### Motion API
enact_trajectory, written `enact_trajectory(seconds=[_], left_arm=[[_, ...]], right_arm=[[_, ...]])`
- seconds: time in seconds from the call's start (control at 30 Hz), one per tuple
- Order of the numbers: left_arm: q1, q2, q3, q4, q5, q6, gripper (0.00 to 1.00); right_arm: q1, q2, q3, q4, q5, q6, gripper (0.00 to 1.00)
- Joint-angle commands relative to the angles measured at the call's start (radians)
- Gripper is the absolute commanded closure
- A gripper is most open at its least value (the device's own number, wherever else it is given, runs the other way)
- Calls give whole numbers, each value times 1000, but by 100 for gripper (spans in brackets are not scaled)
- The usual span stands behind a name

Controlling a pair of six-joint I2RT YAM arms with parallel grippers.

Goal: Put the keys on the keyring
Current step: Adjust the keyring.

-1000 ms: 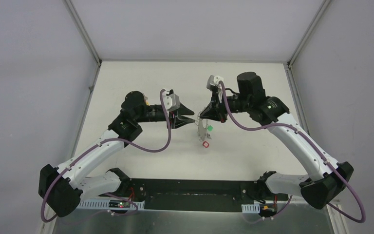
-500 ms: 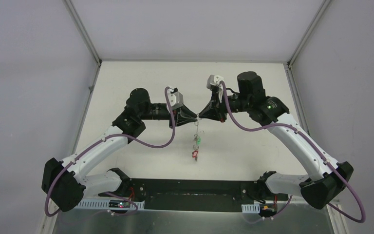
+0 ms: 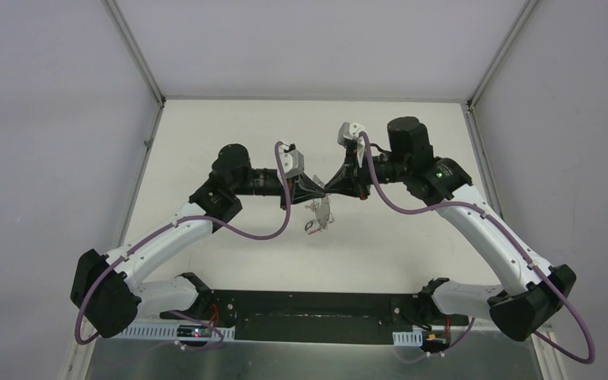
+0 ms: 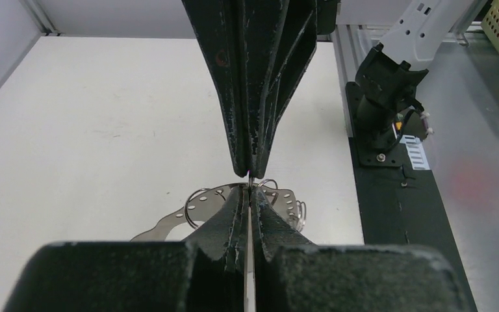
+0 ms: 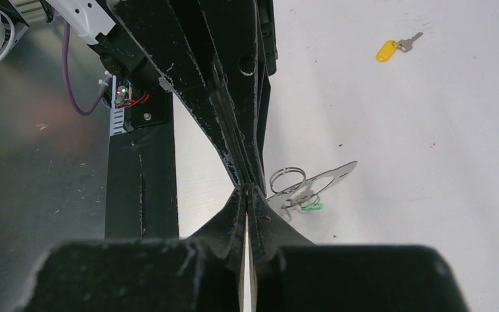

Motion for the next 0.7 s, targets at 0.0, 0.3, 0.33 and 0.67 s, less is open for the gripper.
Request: enact_trajectory(seconds=[0.0,0.3,0.33,0.67], left_arm=[[-19,-16,14,50,-14,-8,100],[-18,-55,-21,32,-79,-14,100],[-18,-63,-27,35,-79,-4,100],[-18,-213,-128,130,-92,140,100]], right_arm=[[-2,-43,4,85,-10,3,100],[-2,-151,-110,275,106,85,49],[-2,-164,-122,288,106,85,49],[-2,-260,-211,377,93,112,15]])
